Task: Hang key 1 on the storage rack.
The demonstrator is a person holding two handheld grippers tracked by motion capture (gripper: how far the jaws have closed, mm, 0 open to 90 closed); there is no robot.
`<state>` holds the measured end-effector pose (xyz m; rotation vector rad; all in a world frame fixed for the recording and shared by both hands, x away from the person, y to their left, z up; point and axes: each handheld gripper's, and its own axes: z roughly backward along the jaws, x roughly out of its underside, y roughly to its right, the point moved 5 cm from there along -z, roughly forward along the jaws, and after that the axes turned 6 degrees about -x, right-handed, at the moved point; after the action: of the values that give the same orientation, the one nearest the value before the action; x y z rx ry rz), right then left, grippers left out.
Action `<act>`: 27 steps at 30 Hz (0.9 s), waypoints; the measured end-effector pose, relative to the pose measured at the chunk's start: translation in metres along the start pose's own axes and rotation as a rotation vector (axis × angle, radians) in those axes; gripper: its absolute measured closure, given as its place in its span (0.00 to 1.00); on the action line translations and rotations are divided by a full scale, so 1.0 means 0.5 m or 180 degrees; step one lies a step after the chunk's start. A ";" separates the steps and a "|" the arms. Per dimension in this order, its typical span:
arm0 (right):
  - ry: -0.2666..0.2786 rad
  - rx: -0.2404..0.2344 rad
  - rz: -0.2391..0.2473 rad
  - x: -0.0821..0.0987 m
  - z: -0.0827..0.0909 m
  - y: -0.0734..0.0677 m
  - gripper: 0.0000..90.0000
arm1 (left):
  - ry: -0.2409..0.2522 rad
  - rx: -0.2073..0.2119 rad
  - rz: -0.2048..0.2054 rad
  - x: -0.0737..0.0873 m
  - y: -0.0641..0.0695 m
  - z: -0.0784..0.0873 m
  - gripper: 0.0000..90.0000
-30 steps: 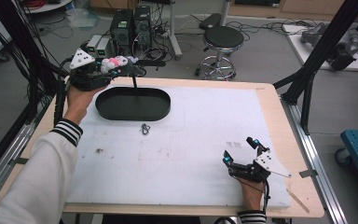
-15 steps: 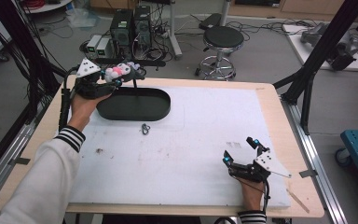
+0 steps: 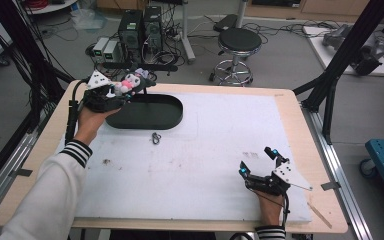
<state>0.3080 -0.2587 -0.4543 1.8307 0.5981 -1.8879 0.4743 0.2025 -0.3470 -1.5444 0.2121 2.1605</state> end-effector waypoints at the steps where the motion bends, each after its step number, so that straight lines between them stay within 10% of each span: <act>1: 0.0000 0.0001 0.0000 0.000 0.000 0.000 0.01 | 0.0000 0.0000 0.0000 0.000 0.000 0.000 0.60; 16: 0.0002 -0.0004 -0.0006 0.000 0.000 0.000 0.01 | -0.0306 0.0064 0.0127 0.038 -0.011 -0.030 0.54; 27: 0.0004 -0.0010 -0.0005 0.000 0.000 0.000 0.01 | -0.0106 0.0402 0.0333 0.040 -0.023 -0.027 0.02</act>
<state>0.3081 -0.2588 -0.4543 1.8301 0.6025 -1.8860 0.4860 0.2133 -0.3685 -1.4553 0.4186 2.2051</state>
